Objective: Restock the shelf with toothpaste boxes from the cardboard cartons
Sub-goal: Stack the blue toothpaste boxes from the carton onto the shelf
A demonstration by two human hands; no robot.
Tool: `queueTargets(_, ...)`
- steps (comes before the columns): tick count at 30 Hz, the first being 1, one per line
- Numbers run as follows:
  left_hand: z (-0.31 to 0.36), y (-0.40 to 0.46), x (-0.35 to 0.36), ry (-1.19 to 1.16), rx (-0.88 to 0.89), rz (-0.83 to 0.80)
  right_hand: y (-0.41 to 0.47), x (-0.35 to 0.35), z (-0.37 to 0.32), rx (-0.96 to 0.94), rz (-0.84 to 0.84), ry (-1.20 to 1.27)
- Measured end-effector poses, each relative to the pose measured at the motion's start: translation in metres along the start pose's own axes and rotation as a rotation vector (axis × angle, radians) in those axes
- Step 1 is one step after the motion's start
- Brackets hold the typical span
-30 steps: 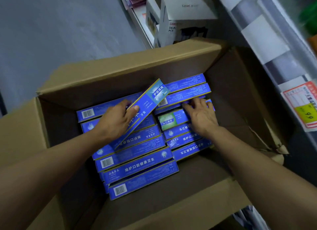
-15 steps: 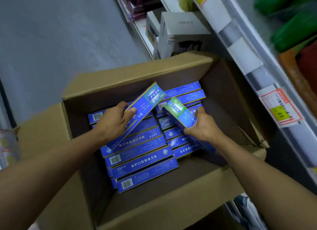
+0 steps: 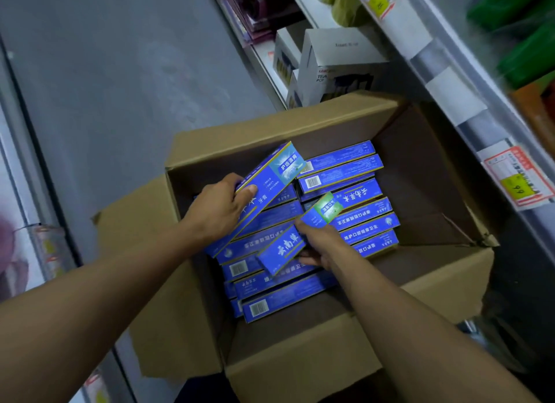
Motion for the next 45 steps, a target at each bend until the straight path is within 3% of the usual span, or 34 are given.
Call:
queueTargets(3,0.001,0.0,0.003,-0.026,0.006,-0.013,-0.004,-0.022,-0.008,-0.136,0.143,-0.299)
queueTargets(7,0.003,0.003,0.007,-0.026,0.001,-0.025,-0.014,-0.045,-0.042,-0.717,0.344,-0.935)
queueTargets(10,0.003,0.006,0.009,-0.02,-0.013,-0.032,-0.009,-0.04,-0.064,-1.033,0.16,-1.314)
queueTargets(13,0.001,0.009,0.012,0.014,-0.015,-0.052,0.007,-0.026,-0.07,-1.092,-0.034,-1.664)
queueTargets(16,0.0,0.009,0.013,0.019,-0.017,-0.065,0.014,-0.016,-0.071,-1.068,-0.112,-1.855)
queueTargets(20,0.002,0.008,0.011,-0.016,-0.045,-0.092,0.0,-0.019,-0.072,-1.0,-0.164,-1.803)
queueTargets(25,0.014,0.004,0.0,-0.033,-0.103,-0.111,-0.014,-0.047,-0.071,-0.875,-0.113,-1.748)
queueTargets(32,0.033,-0.016,-0.035,-0.187,-0.16,-0.091,-0.055,-0.086,-0.092,-0.821,-0.097,-1.315)
queueTargets(39,0.065,-0.046,-0.097,-0.237,-0.105,0.005,-0.126,-0.112,-0.114,-0.921,0.153,-1.182)
queueTargets(45,0.102,-0.074,-0.153,-0.1,0.027,0.047,-0.217,-0.142,-0.127,-1.032,0.388,-1.061)
Point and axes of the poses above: each hand's wrist, its own y-axis towards the middle knuckle, its own x-axis out of the palm, z = x × y, the point moved 3 cm from there along y, towards the middle knuckle, and after that the axes turned 7 degrees about y, right-handed, at the moved point
